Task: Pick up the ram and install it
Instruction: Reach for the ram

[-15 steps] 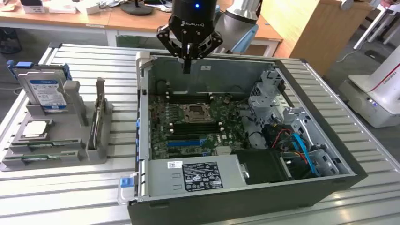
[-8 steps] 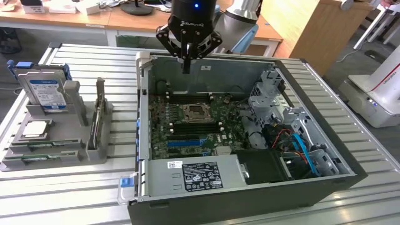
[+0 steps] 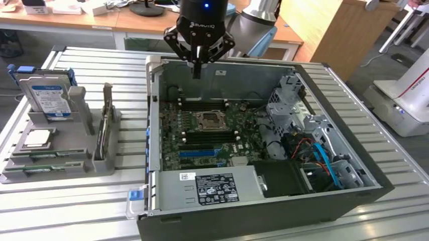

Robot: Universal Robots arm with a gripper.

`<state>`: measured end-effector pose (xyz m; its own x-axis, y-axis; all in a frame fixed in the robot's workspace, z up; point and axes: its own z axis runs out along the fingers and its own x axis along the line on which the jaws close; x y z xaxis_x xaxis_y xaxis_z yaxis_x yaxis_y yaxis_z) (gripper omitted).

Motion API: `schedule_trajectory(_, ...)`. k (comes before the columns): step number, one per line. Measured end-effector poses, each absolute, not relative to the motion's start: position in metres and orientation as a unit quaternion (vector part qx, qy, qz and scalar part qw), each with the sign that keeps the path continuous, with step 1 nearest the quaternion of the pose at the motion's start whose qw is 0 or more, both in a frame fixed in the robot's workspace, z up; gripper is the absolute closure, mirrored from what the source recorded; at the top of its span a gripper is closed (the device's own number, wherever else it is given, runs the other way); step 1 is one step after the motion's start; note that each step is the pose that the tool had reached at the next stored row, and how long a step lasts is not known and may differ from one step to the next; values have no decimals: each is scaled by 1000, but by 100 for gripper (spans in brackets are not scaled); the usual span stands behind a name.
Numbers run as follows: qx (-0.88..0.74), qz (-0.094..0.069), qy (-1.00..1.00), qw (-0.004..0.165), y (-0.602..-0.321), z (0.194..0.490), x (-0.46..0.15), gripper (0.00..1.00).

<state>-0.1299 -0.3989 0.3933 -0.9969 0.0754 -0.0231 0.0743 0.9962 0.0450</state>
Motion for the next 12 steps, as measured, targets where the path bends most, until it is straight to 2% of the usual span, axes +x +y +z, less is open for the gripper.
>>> schedule_trajectory(12,37,22,999,12,-399,393,-145,89)
